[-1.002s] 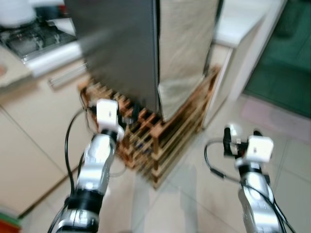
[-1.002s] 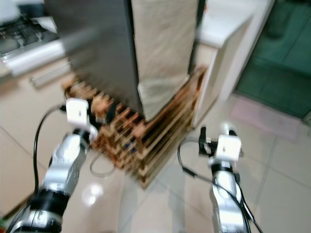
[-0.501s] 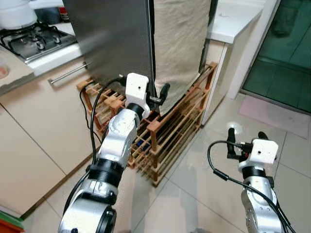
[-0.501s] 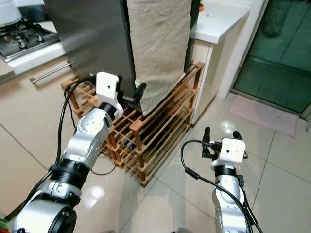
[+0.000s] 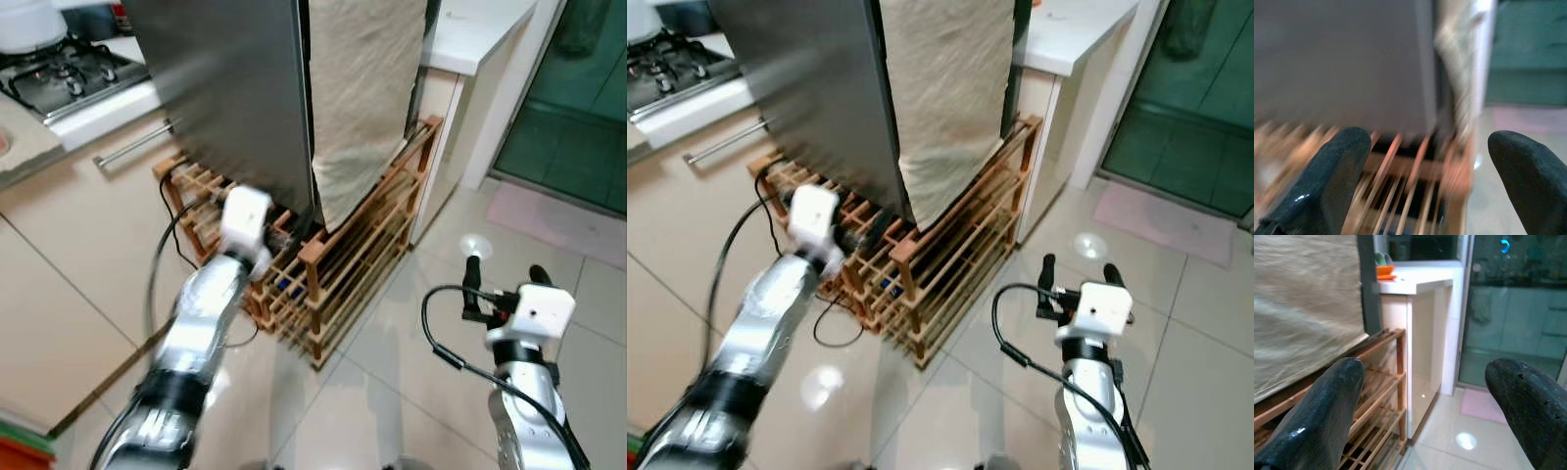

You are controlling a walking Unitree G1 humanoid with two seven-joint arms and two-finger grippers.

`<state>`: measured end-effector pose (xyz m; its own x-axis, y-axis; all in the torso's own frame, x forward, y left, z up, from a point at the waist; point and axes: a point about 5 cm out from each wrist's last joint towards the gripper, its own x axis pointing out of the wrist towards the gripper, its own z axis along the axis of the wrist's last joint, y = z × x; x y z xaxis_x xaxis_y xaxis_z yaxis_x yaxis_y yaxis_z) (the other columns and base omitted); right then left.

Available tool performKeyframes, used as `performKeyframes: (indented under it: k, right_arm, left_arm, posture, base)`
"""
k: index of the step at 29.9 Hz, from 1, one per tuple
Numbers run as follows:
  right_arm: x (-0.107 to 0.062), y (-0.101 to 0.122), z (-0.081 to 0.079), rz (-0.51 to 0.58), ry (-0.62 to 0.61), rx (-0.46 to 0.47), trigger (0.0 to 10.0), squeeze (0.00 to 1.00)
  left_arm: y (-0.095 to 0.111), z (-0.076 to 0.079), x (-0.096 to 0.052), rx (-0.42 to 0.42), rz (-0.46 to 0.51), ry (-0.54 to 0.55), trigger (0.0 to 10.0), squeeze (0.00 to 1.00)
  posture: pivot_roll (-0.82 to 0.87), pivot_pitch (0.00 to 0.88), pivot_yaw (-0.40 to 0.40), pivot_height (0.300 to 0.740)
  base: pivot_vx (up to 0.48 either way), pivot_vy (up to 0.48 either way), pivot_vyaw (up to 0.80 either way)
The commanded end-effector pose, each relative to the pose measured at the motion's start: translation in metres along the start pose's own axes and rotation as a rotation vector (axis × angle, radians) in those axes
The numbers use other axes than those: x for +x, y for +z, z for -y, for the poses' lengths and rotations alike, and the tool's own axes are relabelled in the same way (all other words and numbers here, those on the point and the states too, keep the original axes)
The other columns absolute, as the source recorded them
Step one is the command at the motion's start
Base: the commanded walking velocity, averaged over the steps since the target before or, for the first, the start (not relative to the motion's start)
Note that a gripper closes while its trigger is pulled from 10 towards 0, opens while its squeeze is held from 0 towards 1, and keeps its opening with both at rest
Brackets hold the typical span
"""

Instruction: Restocking fridge

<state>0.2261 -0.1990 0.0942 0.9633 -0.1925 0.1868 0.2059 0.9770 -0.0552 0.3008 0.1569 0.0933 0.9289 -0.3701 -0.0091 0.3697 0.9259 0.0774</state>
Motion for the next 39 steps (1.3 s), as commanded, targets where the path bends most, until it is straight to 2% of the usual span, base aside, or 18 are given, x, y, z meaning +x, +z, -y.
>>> performKeyframes:
  k: [1,5,6,8,10,11,12,13,15,18,21,30,39]
  right_arm:
    - [-0.001,0.006,-0.006,0.013,0.026,-0.001,10.0,0.00]
    - [-0.002,0.011,-0.007,0.032,0.052,-0.022,10.0,0.00]
    - [-0.002,0.011,-0.007,0.032,0.052,-0.022,10.0,0.00]
    - [-0.005,0.011,-0.001,0.030,0.022,-0.030,10.0,0.00]
    - [-0.014,0.012,0.008,0.030,-0.018,-0.052,10.0,0.00]
    - [-0.023,0.012,0.014,0.011,-0.041,-0.066,10.0,0.00]
    - [-0.023,0.012,0.014,0.011,-0.041,-0.066,10.0,0.00]
    - [-0.028,0.010,0.015,-0.007,-0.042,-0.068,10.0,0.00]
    - [-0.029,0.009,0.015,-0.017,-0.037,-0.069,10.0,0.00]
    - [-0.023,0.008,0.013,-0.013,-0.039,-0.068,10.0,0.00]
    - [-0.014,0.010,0.012,0.001,-0.037,-0.068,10.0,0.00]
    - [-0.003,0.006,0.016,-0.007,-0.022,-0.087,10.0,0.00]
    - [0.000,0.002,0.015,-0.011,-0.014,-0.085,10.0,0.00]
  left_arm:
    - [0.013,0.001,0.002,0.016,0.057,-0.024,10.0,0.00]
    - [-0.013,0.010,-0.022,0.105,-0.026,-0.066,10.0,0.00]
    - [-0.013,0.010,-0.022,0.105,-0.026,-0.066,10.0,0.00]
    - [-0.012,0.011,-0.029,-0.003,0.003,-0.073,10.0,0.00]
    - [-0.006,0.006,-0.035,-0.065,0.039,0.004,10.0,0.00]
    - [0.003,0.013,-0.036,-0.080,0.084,0.047,10.0,0.00]
    - [0.003,0.013,-0.036,-0.080,0.084,0.047,10.0,0.00]
    - [0.013,0.021,-0.031,-0.110,0.114,0.062,10.0,0.00]
    - [0.021,0.025,-0.025,-0.138,0.123,0.073,10.0,0.00]
    - [0.037,0.031,-0.014,-0.101,0.178,0.012,10.0,0.00]
    - [0.044,0.034,-0.010,-0.098,0.207,-0.007,10.0,0.00]
    - [0.056,0.038,-0.006,-0.121,0.233,0.001,10.0,0.00]
    - [0.060,0.036,-0.002,-0.132,0.244,0.037,10.0,0.00]
  posture:
    - [-0.04,0.053,0.079,0.710]
    - [-0.05,0.042,0.057,0.710]
    - [-0.05,0.042,0.057,0.710]
    - [-0.06,0.036,0.049,0.710]
    - [-0.06,0.039,0.036,0.710]
    - [-0.06,0.041,0.035,0.710]
    - [-0.06,0.041,0.035,0.710]
    - [-0.06,0.044,0.035,0.710]
    - [-0.06,0.043,0.036,0.710]
    - [-0.07,0.037,0.041,0.710]
    - [-0.08,0.032,0.042,0.710]
    - [-0.07,0.024,0.038,0.710]
    - [-0.07,0.019,0.035,0.710]
  base:
    - [0.000,0.000,0.00]
    - [0.000,0.000,0.00]
    - [0.000,0.000,0.00]
    - [0.000,0.000,0.00]
    - [0.000,0.000,0.00]
    - [0.000,0.000,0.00]
    - [0.000,0.000,0.00]
    - [0.000,0.000,0.00]
    - [0.000,0.000,0.00]
    - [0.080,0.000,0.00]
    - [0.371,0.000,0.00]
    - [0.480,0.000,0.00]
    - [0.480,0.000,0.00]
